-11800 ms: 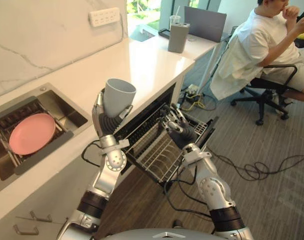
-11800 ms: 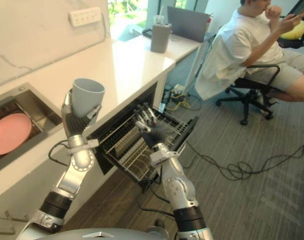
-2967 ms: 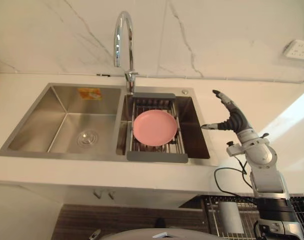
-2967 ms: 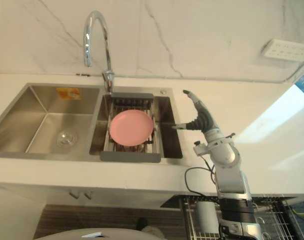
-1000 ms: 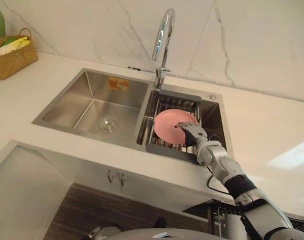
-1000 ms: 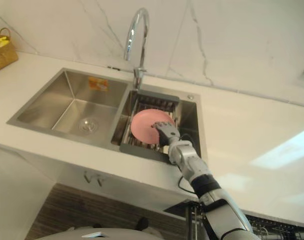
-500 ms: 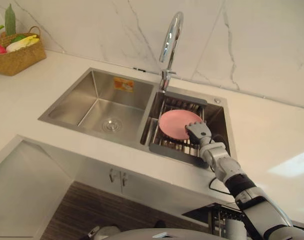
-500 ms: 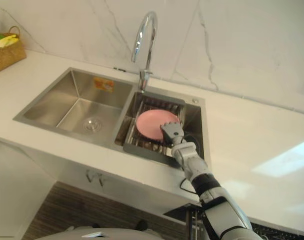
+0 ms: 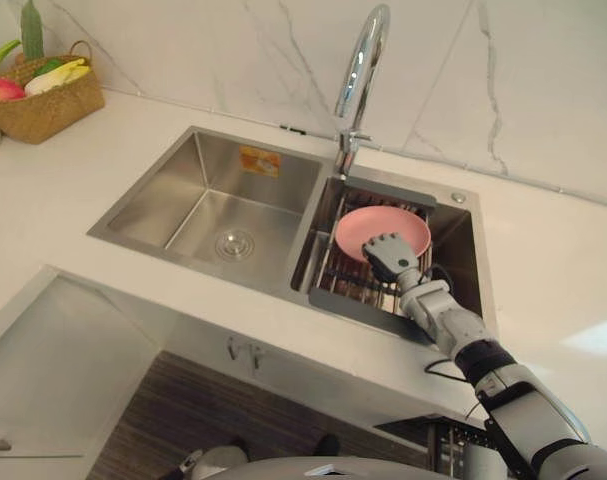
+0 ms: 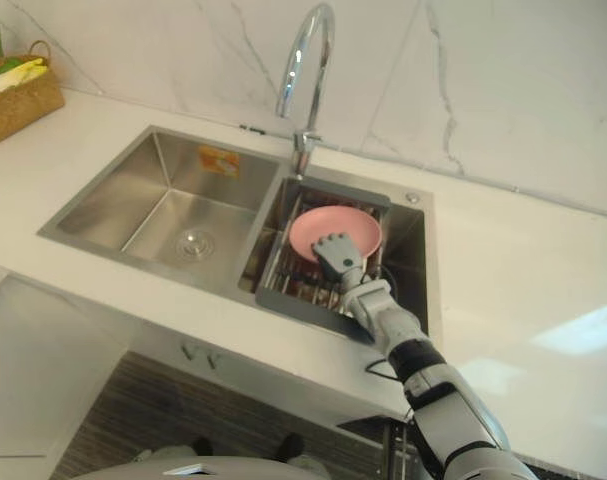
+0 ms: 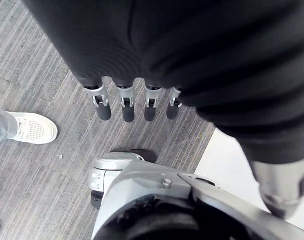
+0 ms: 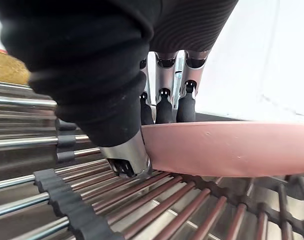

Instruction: Walk over to the sink, pick up the cup, carry it to the dishwasher, place the cup inside the dishwasher, then close the dishwasher door

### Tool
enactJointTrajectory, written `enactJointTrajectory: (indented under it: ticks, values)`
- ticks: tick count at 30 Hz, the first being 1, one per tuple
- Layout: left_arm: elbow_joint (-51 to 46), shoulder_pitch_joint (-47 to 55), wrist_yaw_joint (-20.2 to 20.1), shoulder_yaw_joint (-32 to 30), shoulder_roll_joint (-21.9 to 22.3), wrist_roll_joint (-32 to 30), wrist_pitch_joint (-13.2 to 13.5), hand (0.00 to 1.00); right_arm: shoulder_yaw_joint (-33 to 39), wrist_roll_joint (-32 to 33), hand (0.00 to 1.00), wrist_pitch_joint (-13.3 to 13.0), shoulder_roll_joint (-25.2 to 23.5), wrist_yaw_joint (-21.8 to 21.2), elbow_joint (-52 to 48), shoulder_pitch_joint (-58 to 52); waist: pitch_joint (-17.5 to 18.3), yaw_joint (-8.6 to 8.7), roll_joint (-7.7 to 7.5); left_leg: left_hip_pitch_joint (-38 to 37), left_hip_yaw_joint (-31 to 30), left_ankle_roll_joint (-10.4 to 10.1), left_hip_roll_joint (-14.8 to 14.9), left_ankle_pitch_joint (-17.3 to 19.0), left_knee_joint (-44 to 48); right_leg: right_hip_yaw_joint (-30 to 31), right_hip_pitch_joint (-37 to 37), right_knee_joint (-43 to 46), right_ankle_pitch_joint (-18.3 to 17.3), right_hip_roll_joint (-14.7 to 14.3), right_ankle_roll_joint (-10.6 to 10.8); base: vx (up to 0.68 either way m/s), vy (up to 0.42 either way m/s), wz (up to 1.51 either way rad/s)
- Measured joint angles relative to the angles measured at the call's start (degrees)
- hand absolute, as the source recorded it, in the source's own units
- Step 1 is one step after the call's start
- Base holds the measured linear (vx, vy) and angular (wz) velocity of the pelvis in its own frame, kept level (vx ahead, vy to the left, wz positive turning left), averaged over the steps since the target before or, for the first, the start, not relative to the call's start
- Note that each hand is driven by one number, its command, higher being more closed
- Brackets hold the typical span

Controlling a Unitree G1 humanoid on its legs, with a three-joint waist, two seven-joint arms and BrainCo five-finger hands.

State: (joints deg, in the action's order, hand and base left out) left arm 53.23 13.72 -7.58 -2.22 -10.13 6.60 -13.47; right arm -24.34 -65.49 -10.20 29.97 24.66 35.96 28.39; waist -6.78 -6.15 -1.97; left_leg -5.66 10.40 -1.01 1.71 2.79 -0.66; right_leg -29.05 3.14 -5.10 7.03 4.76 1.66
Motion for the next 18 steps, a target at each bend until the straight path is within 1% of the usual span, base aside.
enactJointTrajectory:
  ticks: [2,6,8,11,15,18]
  values:
    - [-0.84,0.83,-0.23,-0.03,-0.01,0.0,0.05,0.0,-0.02,0.16,1.0,-0.67,0.12,0.0,0.0,0.49,-0.13,0.0,-0.19,-0.04,-1.03,0.01,-0.14,0.01,0.0,0.0,0.05,0.0,0.0,0.02,0.0,0.0,0.0,0.0]
    - [-0.89,1.18,-0.27,-0.04,-0.01,-0.04,0.07,0.0,-0.02,0.39,1.0,-1.14,1.07,-0.33,-0.4,0.98,-0.36,0.13,-0.43,-0.09,-0.92,0.02,-0.14,0.01,0.01,0.25,0.01,-0.01,0.06,0.03,-0.02,0.0,0.024,-0.02]
    - [-0.9,1.37,-0.28,-0.05,-0.01,-0.08,0.06,0.0,-0.03,0.39,1.0,-2.08,2.96,-0.36,-2.1,1.51,-0.4,0.35,-0.39,-0.17,-0.59,0.02,-0.13,0.03,0.02,0.68,-0.11,-0.01,0.16,-0.01,-0.1,-0.01,0.033,-0.07]
    - [-0.91,1.56,-0.28,-0.12,-0.01,-0.08,0.05,0.0,0.15,0.39,1.0,-2.27,5.46,-0.41,-6.0,1.66,-0.45,0.47,-0.32,-0.25,0.8,0.05,-0.03,0.13,0.03,2.19,-0.8,-0.02,0.47,-0.14,-0.27,-0.01,0.033,-0.24]
    - [-0.88,1.66,-0.28,-0.05,-0.06,-0.12,-0.32,0.0,0.64,0.36,1.0,-2.51,8.1,-0.41,-8.4,1.66,-0.54,1.93,-0.18,-0.39,2.67,0.11,-0.01,0.63,0.54,4.04,-1.4,-0.02,0.75,-0.2,-0.4,0.0,0.038,-0.25]
    - [-0.85,1.59,-0.27,0.0,-0.06,-0.08,-0.38,0.0,2.48,0.33,1.0,-2.77,9.09,-0.31,-8.54,1.52,-0.57,2.41,-0.15,-0.43,4.07,-0.01,0.05,0.87,0.58,5.25,-2.09,-0.02,0.97,-0.28,-0.28,0.0,0.044,-0.26]
